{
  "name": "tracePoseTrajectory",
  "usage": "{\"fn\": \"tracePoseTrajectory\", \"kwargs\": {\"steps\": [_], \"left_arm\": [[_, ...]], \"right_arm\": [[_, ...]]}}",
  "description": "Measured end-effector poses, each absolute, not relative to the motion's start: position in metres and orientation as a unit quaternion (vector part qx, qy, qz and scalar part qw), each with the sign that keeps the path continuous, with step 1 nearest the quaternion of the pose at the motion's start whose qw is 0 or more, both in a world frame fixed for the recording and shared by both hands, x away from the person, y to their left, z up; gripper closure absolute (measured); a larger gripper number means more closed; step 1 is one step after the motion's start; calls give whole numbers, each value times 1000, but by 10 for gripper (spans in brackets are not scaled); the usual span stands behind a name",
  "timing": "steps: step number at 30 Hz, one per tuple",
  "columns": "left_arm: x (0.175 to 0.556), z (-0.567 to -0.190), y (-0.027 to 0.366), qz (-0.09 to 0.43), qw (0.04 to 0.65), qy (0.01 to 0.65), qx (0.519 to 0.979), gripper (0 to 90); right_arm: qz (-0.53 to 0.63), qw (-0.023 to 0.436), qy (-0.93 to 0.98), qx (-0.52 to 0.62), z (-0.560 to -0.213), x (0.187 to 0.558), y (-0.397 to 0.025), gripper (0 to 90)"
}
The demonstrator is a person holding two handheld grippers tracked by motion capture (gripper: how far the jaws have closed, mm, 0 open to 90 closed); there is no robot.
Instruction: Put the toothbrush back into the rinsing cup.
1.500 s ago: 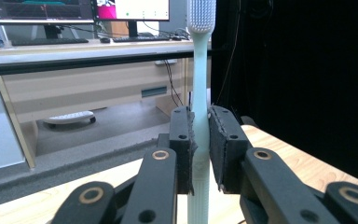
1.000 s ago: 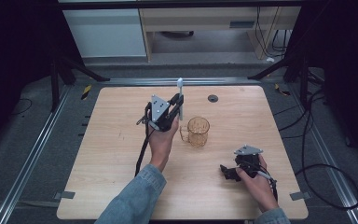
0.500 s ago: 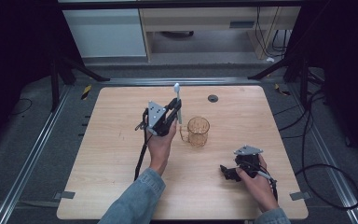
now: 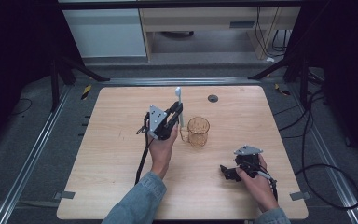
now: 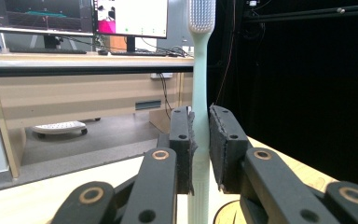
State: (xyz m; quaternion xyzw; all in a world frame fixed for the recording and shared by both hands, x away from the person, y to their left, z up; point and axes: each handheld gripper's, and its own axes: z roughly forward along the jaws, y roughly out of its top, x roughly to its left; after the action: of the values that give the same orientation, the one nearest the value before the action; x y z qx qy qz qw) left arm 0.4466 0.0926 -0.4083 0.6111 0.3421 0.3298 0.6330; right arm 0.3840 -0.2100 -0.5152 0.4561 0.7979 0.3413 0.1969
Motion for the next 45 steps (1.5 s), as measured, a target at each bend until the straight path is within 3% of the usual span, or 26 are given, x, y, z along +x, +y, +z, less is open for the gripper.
{"fn": "tracePoseTrajectory", "kwargs": {"steps": [45], "left_arm": [[449,-448,83,317,611,352,634,789]], "right_arm": [[342,196,800,452,-515,384,-210,4]]}}
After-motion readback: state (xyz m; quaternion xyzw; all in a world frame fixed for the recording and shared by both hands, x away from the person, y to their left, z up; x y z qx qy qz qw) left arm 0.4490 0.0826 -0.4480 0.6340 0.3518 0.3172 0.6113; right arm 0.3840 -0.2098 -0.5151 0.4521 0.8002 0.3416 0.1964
